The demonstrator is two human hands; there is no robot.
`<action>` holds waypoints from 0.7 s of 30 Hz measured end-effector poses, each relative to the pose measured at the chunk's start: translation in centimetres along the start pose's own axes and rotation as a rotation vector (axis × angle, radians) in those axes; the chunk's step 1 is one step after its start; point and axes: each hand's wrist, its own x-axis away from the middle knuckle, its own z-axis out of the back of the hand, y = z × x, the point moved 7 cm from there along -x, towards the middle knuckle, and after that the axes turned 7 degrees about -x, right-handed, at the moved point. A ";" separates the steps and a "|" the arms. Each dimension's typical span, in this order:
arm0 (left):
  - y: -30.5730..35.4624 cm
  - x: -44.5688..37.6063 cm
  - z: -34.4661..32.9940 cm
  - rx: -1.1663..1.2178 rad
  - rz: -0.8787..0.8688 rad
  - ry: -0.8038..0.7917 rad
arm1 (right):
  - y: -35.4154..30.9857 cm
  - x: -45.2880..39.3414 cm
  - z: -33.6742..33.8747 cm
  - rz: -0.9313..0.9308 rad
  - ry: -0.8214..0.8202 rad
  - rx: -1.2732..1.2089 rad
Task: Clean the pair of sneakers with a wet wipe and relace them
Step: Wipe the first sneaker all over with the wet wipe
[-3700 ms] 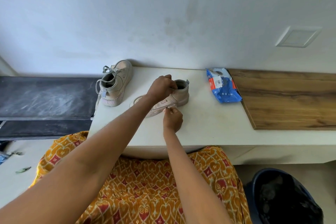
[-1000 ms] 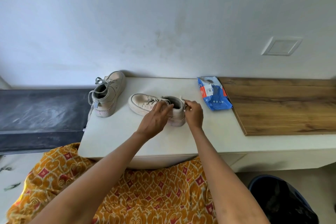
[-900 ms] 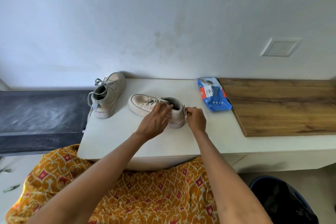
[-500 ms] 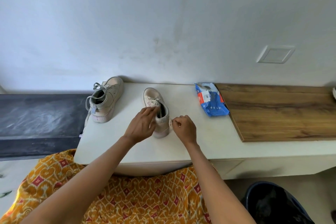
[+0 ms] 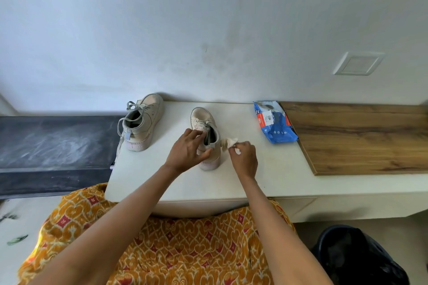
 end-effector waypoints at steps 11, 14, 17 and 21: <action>-3.0 0.8 0.4 0.090 0.088 0.008 | -3.8 0.8 -3.3 0.136 -0.051 -0.382; -2.8 0.6 0.5 0.096 0.077 0.004 | -2.5 1.8 -4.1 0.129 -0.039 -0.285; -2.5 0.7 0.5 0.097 0.080 0.012 | -0.9 2.2 -5.0 0.125 -0.099 -0.094; -2.5 0.9 0.6 0.112 0.101 0.025 | -2.1 0.5 -3.4 0.077 -0.012 -0.043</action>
